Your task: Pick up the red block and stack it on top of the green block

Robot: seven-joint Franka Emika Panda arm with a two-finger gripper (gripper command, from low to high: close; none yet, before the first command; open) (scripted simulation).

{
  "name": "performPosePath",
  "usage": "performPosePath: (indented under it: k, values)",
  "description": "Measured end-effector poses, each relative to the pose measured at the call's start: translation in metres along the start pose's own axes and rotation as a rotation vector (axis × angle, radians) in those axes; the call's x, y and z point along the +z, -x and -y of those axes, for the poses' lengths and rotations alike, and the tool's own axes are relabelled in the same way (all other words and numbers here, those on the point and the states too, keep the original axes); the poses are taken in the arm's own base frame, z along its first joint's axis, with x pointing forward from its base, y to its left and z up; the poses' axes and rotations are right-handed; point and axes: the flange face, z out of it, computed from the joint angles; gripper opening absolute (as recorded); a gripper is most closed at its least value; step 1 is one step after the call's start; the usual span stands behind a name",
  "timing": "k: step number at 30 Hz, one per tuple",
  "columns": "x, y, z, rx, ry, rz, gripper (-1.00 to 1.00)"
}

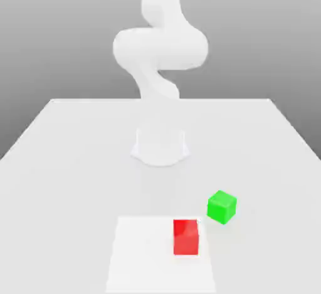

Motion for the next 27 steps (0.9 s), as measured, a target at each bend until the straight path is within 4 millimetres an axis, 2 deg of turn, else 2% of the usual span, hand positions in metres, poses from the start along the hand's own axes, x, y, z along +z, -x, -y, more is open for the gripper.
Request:
performPosePath:
  k: [3,6,9,12,16,20,26,27]
  values:
    - [0.078,0.018,-0.01,0.005,0.07,0.093,0.0]
    - [0.145,0.044,-0.026,0.007,0.14,0.175,0.0]
    - [0.205,0.077,-0.048,0.007,0.213,0.251,0.0]
    - [0.256,0.115,-0.076,0.004,0.29,0.323,0.0]
    - [0.31,0.17,-0.122,-0.003,0.4,0.41,0.0]
    - [0.347,0.224,-0.171,-0.017,0.504,0.48,0.0]
    - [0.393,0.256,-0.207,-0.016,0.522,0.491,0.0]
    - [0.397,0.259,-0.21,-0.016,0.522,0.491,-1.0]
